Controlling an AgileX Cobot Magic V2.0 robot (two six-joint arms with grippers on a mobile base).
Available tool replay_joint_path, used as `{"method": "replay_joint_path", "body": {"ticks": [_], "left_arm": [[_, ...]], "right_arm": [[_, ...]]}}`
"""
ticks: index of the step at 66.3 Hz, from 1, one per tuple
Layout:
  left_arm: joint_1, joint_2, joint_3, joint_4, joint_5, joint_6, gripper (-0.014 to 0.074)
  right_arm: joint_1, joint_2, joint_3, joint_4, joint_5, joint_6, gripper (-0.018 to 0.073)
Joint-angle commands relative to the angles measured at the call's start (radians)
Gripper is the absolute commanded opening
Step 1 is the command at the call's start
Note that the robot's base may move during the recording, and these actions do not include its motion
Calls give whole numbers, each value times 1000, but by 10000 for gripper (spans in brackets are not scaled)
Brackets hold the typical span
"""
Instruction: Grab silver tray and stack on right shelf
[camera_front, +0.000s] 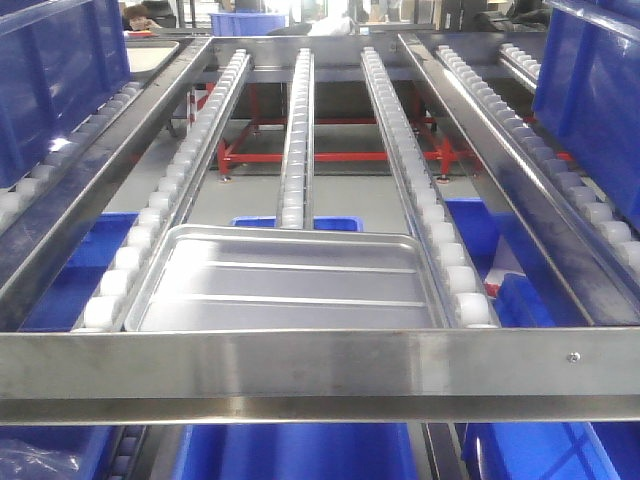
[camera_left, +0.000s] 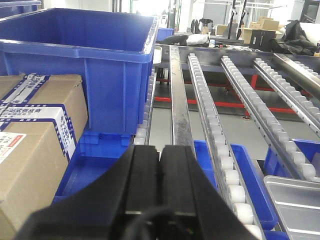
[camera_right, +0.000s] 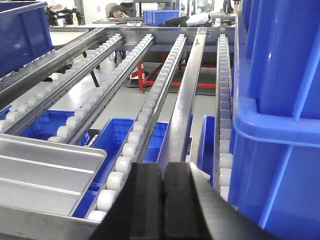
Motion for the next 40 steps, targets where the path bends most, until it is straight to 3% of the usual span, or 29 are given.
{"method": "replay_joint_path", "body": {"ticks": [1,40], "left_arm": [[-2,12,26,0,-87,3,-91],[-2,12,26,0,-87,3,-91]], "right_arm": [[-3,-19,-1,-1,-83,-9,50],[-3,-19,-1,-1,-83,-9,50]]}}
